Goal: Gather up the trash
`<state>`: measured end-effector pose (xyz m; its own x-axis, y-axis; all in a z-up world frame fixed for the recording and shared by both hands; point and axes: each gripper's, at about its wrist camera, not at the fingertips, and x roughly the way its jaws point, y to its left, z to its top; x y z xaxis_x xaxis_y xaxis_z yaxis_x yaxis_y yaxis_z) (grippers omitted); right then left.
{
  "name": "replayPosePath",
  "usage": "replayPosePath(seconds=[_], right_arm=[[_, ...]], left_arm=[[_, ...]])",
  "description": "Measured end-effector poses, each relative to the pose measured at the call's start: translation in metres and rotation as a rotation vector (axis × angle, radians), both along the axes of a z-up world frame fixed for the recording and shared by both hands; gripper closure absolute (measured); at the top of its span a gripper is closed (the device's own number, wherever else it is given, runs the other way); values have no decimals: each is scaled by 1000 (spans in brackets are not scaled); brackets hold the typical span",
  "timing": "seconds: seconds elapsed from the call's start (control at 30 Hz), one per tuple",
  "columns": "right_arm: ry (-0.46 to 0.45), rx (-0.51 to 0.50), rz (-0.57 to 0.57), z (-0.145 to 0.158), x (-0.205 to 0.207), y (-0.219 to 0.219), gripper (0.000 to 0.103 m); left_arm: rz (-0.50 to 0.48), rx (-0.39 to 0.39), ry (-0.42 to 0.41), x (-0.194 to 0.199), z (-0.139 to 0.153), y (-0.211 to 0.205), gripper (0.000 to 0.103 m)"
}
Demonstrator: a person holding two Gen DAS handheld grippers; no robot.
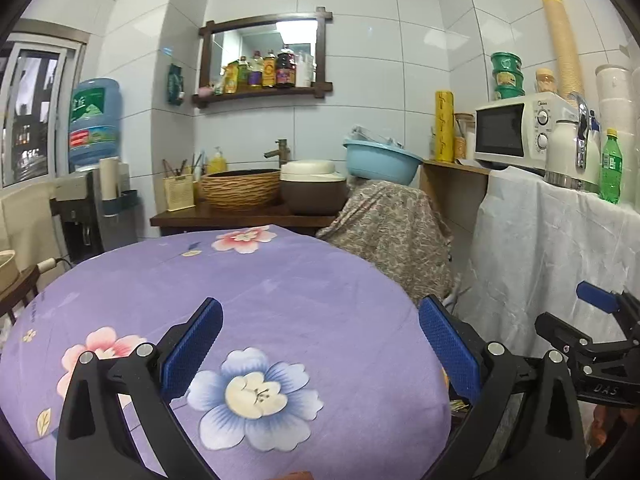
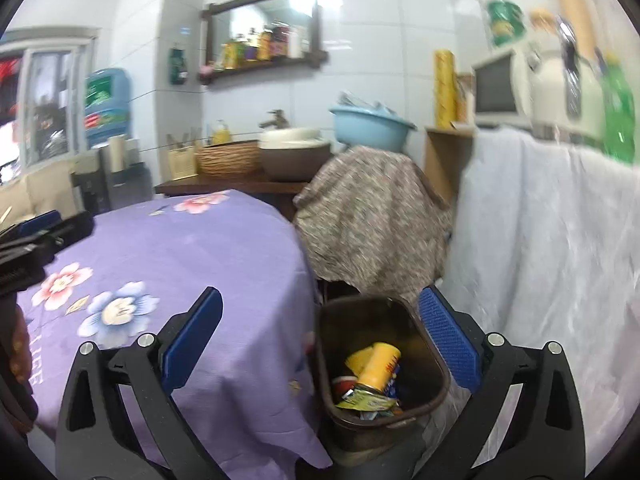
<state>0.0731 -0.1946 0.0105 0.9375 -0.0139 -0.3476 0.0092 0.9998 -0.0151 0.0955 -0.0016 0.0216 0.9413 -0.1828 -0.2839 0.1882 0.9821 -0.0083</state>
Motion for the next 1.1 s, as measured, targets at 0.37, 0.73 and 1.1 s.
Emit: replayPosePath(seconds=[0.37, 0.73, 1.1], right_arm=[[-95, -2, 102, 8, -54, 40, 6], [-74, 27, 65, 6, -58, 30, 6], [-76, 46, 59, 7, -58, 24, 6]], left_arm=[[68, -32, -56, -49, -10, 27, 5], [71, -15, -76, -56, -12, 23, 5], [68, -12, -76, -57, -11, 19, 5]])
